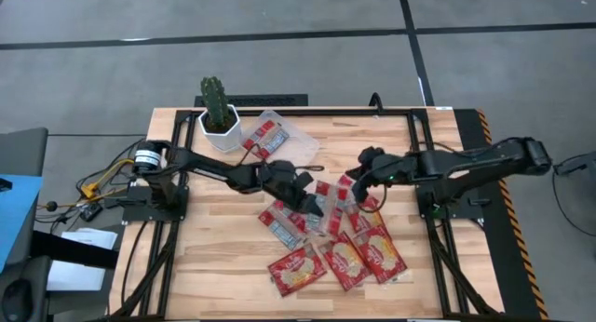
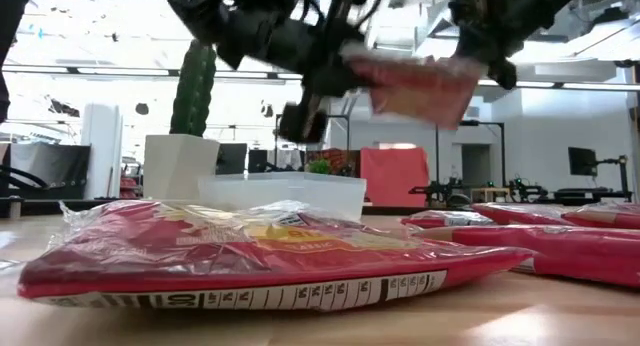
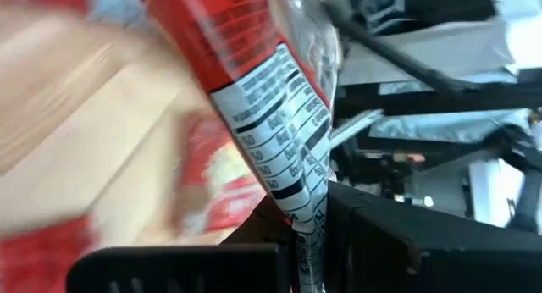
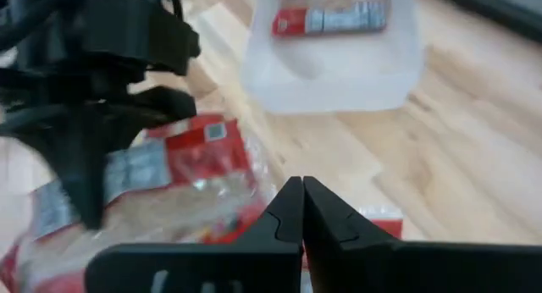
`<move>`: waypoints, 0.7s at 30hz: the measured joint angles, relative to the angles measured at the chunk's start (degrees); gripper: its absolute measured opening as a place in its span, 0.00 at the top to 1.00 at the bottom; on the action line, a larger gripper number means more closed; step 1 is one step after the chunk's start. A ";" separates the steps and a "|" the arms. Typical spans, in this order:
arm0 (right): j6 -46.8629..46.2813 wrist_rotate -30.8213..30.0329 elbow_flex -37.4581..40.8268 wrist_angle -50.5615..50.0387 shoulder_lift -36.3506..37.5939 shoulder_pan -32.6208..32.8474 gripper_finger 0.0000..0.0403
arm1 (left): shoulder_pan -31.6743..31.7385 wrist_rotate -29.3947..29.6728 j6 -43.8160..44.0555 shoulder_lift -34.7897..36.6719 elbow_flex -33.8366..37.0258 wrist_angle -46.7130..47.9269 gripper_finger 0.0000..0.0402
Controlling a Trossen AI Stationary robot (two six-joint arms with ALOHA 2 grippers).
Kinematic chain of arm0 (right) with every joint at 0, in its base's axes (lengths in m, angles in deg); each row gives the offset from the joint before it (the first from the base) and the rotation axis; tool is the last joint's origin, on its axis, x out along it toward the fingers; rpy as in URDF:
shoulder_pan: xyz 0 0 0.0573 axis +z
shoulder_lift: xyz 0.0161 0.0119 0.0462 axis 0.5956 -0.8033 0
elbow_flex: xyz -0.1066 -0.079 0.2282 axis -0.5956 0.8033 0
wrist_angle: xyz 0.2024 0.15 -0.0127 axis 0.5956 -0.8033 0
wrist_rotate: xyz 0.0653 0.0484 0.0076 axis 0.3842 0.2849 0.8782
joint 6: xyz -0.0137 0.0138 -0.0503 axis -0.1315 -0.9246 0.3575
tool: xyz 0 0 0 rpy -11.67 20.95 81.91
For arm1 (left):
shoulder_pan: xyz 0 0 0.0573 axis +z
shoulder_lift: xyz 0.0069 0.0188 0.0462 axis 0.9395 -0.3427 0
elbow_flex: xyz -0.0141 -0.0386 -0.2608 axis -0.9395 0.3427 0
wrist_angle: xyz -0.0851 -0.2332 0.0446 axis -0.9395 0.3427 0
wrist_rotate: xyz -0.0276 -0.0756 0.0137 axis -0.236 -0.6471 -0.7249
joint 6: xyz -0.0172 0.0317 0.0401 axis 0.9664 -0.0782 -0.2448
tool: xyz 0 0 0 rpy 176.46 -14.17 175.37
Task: Sort popcorn bags into baskets
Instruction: Put the red popcorn bag into the transparent bin
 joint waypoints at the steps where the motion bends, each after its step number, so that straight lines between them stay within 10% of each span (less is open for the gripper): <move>1: 0.26 -0.58 0.04 -1.10 1.01 -0.32 0.96 | 0.55 -0.61 -0.95 0.75 -1.00 1.75 0.99; 13: 2.78 -2.34 0.06 -2.71 2.95 -2.20 0.94 | 13.18 7.76 -32.38 7.58 -18.69 55.31 0.99; 21: 3.18 -2.33 0.06 -2.33 2.61 -2.44 0.95 | 24.14 14.39 -44.60 7.25 -20.20 66.93 0.99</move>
